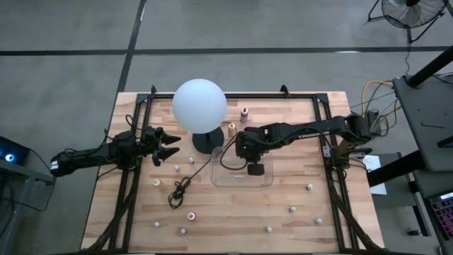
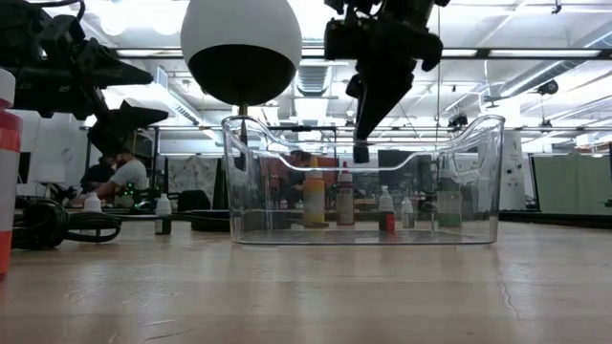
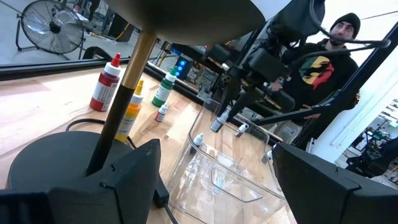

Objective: Pick & Place food coloring
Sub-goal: Put the small black food coloring bottle into the transparent bin

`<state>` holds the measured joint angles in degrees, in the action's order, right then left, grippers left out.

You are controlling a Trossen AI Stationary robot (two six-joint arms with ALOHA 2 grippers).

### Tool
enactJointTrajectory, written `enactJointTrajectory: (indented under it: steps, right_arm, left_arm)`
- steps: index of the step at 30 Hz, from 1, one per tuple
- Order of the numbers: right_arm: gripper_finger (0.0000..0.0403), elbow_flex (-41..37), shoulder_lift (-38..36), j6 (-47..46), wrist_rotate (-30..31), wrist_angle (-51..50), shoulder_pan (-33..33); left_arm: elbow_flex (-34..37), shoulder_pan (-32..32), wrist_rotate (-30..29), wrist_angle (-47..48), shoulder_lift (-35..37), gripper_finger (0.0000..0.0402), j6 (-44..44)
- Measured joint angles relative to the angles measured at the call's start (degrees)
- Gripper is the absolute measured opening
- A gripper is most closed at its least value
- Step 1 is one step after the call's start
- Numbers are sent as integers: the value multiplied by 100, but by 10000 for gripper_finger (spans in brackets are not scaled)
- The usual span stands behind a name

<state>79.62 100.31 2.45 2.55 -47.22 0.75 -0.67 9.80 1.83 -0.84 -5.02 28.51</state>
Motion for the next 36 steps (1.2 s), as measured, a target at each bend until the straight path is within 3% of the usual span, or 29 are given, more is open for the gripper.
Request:
enactJointTrajectory:
  steps: [21, 36]
  right_arm:
    - [45, -213, 636, 403, 2, 397, 9]
    - [45, -615, 678, 525, 2, 958, -31]
  left_arm:
    - [-2, 2, 0, -4, -16, 279, -2]
    - [0, 2, 2, -11, -48, 279, -2]
